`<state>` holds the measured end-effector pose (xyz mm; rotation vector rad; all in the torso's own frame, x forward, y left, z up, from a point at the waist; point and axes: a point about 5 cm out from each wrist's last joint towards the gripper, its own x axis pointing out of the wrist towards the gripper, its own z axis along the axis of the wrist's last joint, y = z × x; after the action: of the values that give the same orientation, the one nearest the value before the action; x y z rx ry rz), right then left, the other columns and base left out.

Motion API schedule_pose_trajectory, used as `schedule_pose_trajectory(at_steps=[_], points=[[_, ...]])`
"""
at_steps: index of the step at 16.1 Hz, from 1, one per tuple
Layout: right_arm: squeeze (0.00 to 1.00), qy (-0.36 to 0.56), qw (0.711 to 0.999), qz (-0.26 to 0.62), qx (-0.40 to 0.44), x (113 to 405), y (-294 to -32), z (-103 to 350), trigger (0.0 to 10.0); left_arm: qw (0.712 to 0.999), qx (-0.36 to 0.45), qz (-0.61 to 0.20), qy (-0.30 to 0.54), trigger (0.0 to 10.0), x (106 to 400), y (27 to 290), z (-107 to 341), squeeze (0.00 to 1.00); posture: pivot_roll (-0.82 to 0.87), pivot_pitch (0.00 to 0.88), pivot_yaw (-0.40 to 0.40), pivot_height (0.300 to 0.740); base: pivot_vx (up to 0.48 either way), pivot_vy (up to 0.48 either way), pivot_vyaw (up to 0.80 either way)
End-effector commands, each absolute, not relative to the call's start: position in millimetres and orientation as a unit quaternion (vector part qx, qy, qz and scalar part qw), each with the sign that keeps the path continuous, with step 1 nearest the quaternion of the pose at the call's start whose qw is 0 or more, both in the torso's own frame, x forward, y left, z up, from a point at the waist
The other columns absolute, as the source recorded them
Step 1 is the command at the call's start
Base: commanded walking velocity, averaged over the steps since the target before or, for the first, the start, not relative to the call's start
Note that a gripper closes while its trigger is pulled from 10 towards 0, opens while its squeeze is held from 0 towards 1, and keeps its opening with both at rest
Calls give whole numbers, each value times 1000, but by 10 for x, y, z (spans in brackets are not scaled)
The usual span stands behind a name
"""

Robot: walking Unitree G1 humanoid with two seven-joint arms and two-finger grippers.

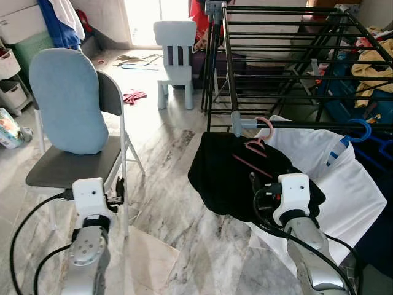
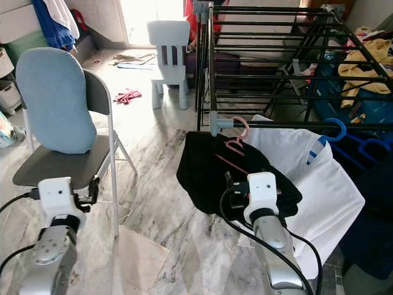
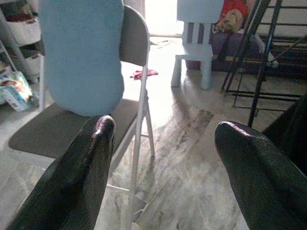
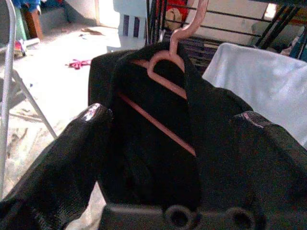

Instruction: Hang hanger

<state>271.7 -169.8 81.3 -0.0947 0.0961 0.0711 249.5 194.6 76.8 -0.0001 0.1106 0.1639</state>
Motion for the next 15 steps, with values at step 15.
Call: schedule_pose_trajectory(at_steps=[15], points=[[0, 35, 998, 20, -50, 2631, -1730, 814, 10000, 999, -23, -16, 41, 10000, 2639, 1744, 811, 0, -140, 0, 45, 740, 0, 0, 0]])
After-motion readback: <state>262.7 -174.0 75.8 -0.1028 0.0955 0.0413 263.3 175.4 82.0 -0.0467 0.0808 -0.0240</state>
